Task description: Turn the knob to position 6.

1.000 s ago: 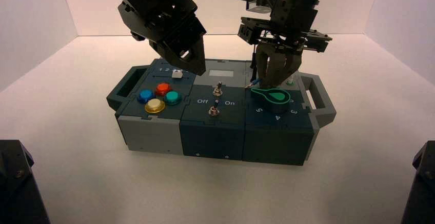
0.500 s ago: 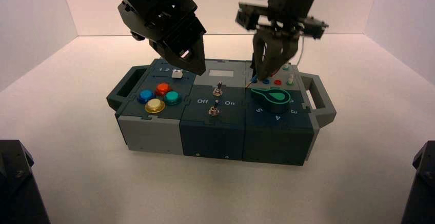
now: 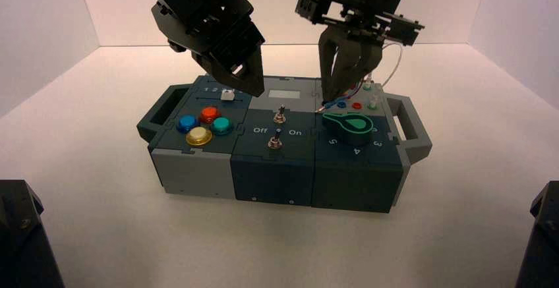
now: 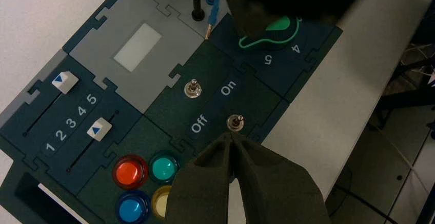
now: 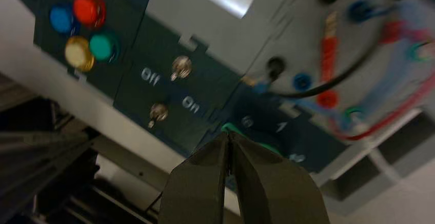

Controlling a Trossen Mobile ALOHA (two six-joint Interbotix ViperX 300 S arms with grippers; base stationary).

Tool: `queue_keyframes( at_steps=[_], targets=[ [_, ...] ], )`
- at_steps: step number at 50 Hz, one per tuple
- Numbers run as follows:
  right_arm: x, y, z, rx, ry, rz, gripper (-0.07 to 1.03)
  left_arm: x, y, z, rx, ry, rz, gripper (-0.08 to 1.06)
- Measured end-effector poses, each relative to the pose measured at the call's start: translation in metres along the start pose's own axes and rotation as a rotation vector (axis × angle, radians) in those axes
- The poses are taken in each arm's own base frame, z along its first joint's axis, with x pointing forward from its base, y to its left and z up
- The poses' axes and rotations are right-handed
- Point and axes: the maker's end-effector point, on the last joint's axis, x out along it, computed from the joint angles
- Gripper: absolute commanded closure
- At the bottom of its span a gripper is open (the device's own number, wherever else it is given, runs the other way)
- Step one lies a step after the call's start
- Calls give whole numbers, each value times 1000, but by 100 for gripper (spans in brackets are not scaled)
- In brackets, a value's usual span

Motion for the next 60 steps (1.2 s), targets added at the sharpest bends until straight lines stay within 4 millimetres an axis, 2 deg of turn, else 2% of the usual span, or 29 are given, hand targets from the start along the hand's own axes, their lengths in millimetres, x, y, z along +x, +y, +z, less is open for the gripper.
queue_keyframes(
  at_steps=[10,22,46,60],
  targets=[
    [7,6,-9,-8,28,8,99,0,0,0,-1,0,-1,100],
    [15,2,-17,9,38,5,99,0,0,1,2,-2,0,100],
    [33,-4,-16,18,58,-16,99,0,0,1,0,-2,0,100],
    [33,-3,-11,16,48,-17,99,0,0,0,2,0,0,100]
  ],
)
